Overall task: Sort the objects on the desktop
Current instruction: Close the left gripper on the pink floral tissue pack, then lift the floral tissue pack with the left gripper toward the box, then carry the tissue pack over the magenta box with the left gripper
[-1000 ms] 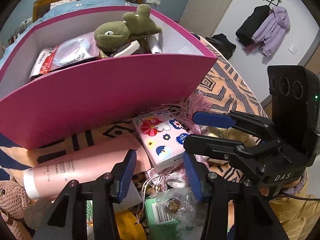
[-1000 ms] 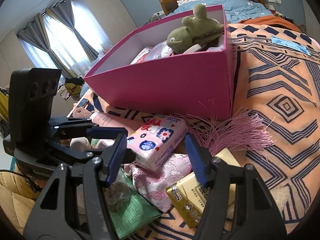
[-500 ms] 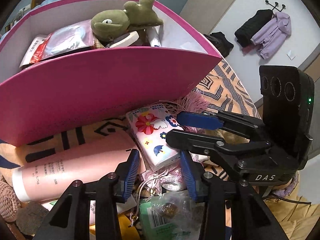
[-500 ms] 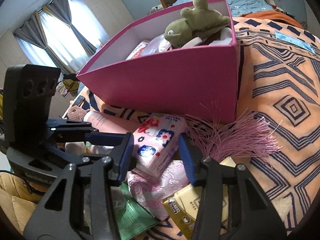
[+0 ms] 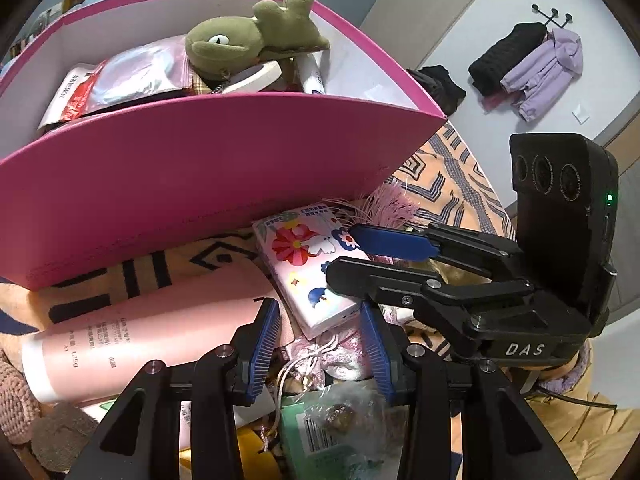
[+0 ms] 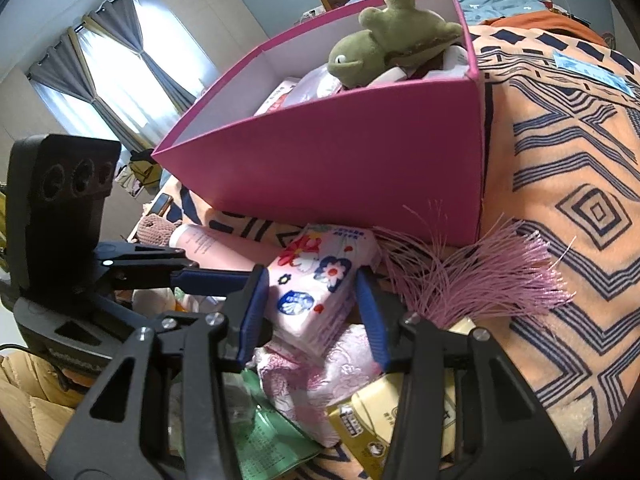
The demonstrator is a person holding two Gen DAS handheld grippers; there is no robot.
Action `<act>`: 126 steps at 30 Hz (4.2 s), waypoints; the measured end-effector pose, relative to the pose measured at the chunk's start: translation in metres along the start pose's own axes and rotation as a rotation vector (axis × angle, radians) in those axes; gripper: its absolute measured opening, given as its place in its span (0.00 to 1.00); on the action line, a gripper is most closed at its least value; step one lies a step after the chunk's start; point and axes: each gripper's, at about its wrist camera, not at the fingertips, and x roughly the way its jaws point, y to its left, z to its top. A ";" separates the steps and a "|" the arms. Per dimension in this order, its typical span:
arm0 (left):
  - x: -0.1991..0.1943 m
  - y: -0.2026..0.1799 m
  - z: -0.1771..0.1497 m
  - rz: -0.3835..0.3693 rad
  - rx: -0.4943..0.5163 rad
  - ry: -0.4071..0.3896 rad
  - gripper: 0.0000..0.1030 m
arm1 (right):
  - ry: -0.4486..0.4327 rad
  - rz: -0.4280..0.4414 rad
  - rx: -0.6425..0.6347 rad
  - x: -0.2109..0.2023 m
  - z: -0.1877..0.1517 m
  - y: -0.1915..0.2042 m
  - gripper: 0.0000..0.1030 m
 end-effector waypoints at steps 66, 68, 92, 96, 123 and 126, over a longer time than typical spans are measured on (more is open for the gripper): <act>-0.053 -0.052 0.005 0.018 0.160 -0.140 0.39 | -0.181 0.027 -0.055 -0.070 -0.003 0.044 0.37; -0.056 -0.054 0.004 0.017 0.167 -0.147 0.39 | -0.189 0.023 -0.060 -0.072 -0.001 0.046 0.37; -0.070 -0.062 0.021 0.041 0.198 -0.187 0.39 | -0.252 -0.002 -0.102 -0.086 0.018 0.053 0.37; -0.070 -0.060 0.024 0.033 0.188 -0.185 0.39 | -0.255 -0.003 -0.105 -0.086 0.020 0.053 0.37; -0.069 -0.054 0.048 0.028 0.169 -0.183 0.39 | -0.278 -0.012 -0.120 -0.088 0.041 0.050 0.37; -0.070 -0.053 0.051 0.030 0.172 -0.183 0.39 | -0.280 -0.008 -0.117 -0.087 0.041 0.049 0.37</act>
